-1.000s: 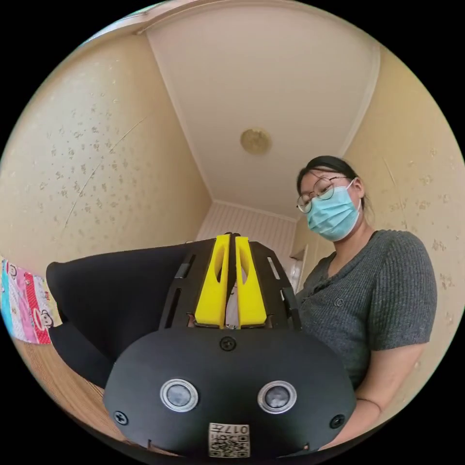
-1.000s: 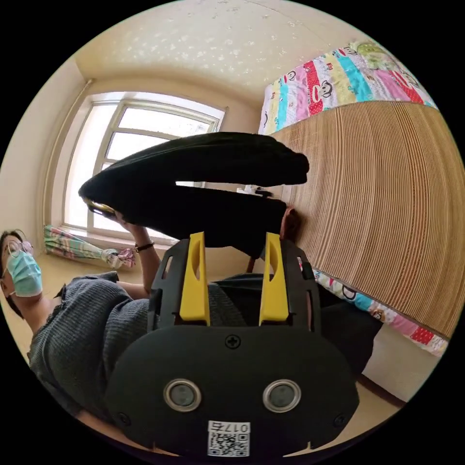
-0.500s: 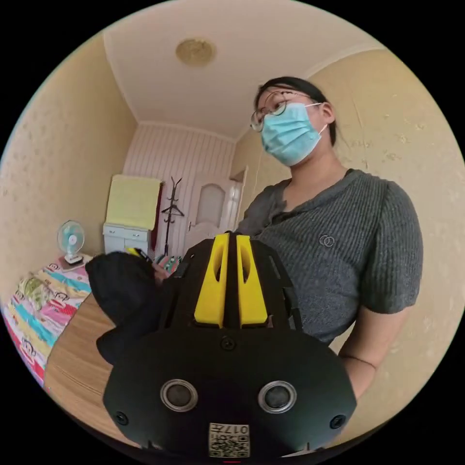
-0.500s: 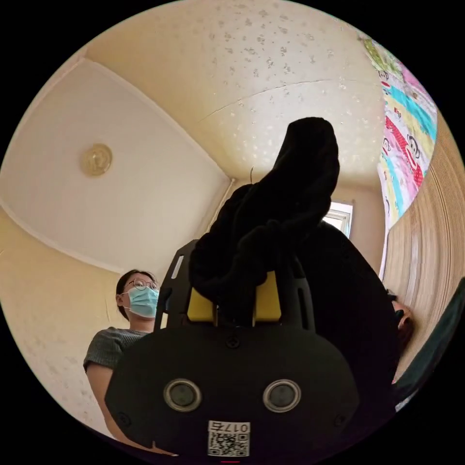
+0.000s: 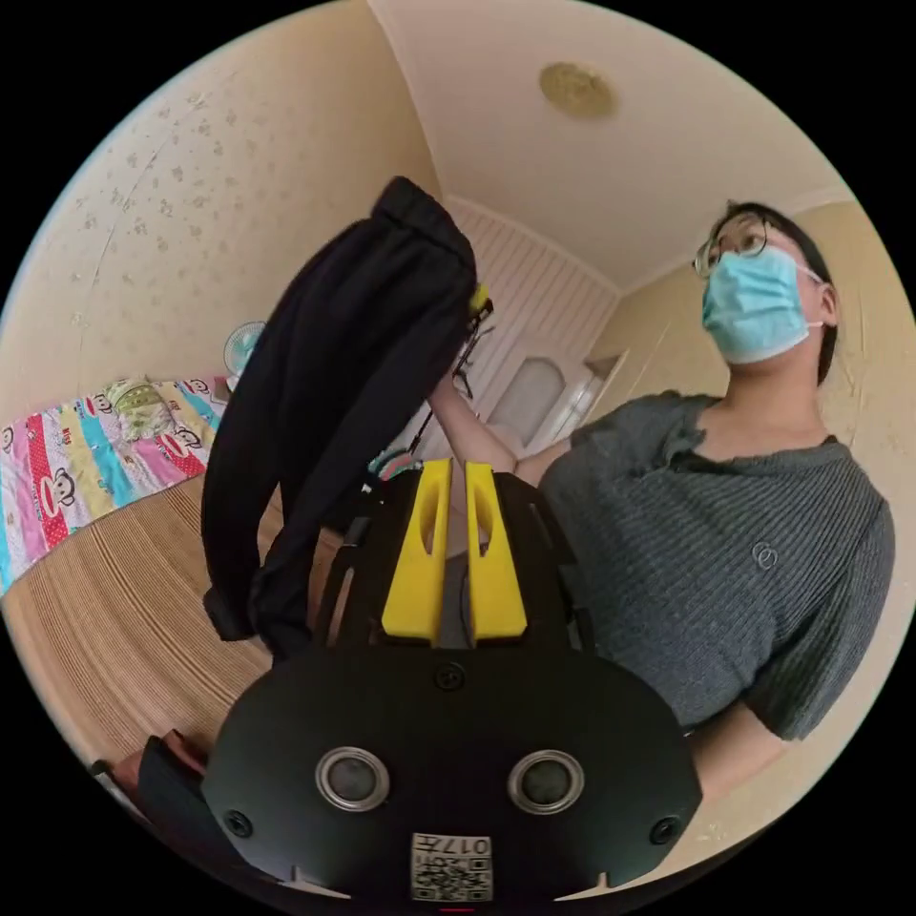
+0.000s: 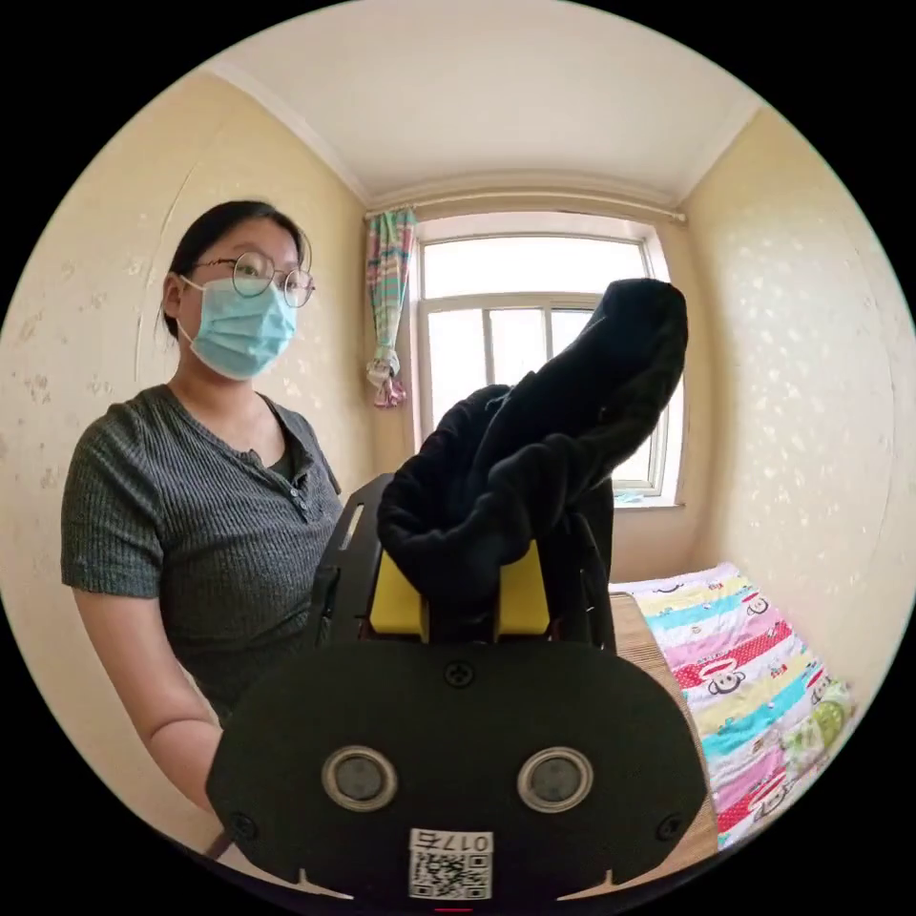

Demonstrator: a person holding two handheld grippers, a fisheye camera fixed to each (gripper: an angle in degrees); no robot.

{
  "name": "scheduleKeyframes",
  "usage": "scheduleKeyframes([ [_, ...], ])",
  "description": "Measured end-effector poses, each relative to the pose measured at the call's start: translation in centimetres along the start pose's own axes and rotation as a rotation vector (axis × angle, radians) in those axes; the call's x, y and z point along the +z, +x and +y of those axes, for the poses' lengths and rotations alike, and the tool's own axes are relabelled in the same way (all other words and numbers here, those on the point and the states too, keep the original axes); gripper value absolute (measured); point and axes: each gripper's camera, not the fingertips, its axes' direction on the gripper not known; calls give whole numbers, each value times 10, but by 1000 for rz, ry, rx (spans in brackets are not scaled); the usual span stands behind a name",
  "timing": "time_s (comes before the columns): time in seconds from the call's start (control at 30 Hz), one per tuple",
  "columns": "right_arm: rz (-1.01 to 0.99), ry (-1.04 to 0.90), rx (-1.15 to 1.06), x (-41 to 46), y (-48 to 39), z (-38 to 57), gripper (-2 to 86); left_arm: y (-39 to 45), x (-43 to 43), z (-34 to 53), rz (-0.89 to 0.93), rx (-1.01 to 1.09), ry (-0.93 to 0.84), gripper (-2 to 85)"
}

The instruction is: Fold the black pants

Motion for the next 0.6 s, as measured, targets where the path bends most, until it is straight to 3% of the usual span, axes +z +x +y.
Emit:
scheduleKeyframes([
  [0.13,-149,24,-126,17,-32,-5,116,-16,-3,-19,-177,-106,107,103],
  [0.33,-389,66,-194,53,-56,6,116,-9,37,-74,-73,32,33,130],
  [0.4,-453,45,-217,78,-69,2,119,-12,50,-89,29,62,18,149],
  [0.53,-488,-75,-183,119,-80,-10,125,-26,86,-117,406,33,-113,161],
  [0.6,-487,-168,-144,143,-83,-14,131,-34,99,-119,395,-20,-172,132],
])
